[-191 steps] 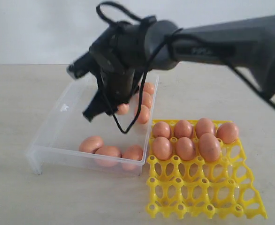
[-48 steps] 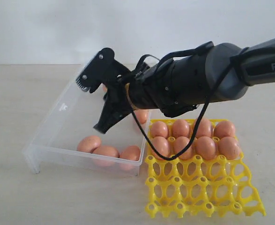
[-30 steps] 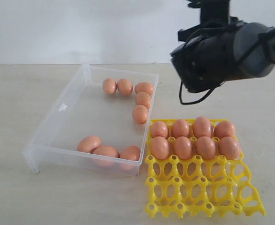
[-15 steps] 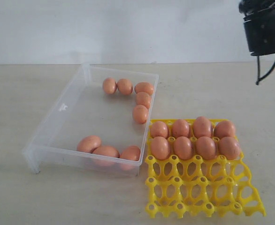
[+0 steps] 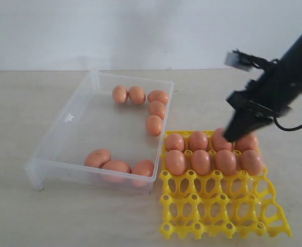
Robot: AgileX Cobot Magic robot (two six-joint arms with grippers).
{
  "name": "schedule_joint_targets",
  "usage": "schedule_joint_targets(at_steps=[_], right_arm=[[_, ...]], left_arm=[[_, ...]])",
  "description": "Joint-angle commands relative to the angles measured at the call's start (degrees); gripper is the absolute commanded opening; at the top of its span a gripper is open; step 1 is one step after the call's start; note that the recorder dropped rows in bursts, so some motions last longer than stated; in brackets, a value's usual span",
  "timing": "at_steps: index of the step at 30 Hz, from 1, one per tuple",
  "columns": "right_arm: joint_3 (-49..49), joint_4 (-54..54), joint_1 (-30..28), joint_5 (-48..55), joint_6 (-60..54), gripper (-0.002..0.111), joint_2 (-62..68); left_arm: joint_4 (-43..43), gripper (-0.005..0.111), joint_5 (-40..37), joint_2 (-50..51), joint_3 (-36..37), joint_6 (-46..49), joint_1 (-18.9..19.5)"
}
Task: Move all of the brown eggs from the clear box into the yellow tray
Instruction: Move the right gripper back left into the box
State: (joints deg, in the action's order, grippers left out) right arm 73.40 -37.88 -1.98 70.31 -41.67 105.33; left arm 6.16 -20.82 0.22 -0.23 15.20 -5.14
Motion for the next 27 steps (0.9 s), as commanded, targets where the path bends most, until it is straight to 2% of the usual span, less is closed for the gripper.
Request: schedule_joint_targets(at_steps=[1, 4, 8, 10, 14, 20, 22, 23, 25, 27], right_arm=[[-0.1, -32.4, 4.6, -3.2, -34.8, 0.000, -0.9], [-0.1, -46.3, 8.9, -21.5, -49.8, 0.000, -0.9], [-0.1, -57.4, 17.1, -55.4, -73.5, 0.000, 0.0], [-0.1, -58.4, 20.4, -63.0, -78.2, 0.000, 1.2], [0.7, -57.0, 24.9, -64.2, -79.8, 0.000, 4.6], [2.6, -59.3, 28.1, -64.5, -69.0, 0.002, 8.3], [2.6, -59.3, 29.6, -62.9, -67.1, 0.019, 8.8], [2.6, -59.0, 30.9, -60.1, -67.1, 0.034, 8.8], [2.6, -59.0, 33.6, -59.2, -65.5, 0.051, 8.8], [2.6, -58.8, 36.2, -59.7, -61.4, 0.051, 8.8]], left_arm=[[0.0, 0.004, 0.2, -0.2, 0.2, -0.6, 0.2], [0.0, 0.004, 0.2, -0.2, 0.2, -0.6, 0.2], [0.0, 0.004, 0.2, -0.2, 0.2, -0.6, 0.2], [0.0, 0.004, 0.2, -0.2, 0.2, -0.6, 0.2], [0.0, 0.004, 0.2, -0.2, 0.2, -0.6, 0.2], [0.0, 0.004, 0.2, -0.2, 0.2, -0.6, 0.2], [0.0, 0.004, 0.2, -0.2, 0.2, -0.6, 0.2], [0.0, 0.004, 0.2, -0.2, 0.2, -0.6, 0.2], [0.0, 0.004, 0.2, -0.2, 0.2, -0.6, 0.2], [0.0, 0.004, 0.2, -0.2, 0.2, -0.6, 0.2]])
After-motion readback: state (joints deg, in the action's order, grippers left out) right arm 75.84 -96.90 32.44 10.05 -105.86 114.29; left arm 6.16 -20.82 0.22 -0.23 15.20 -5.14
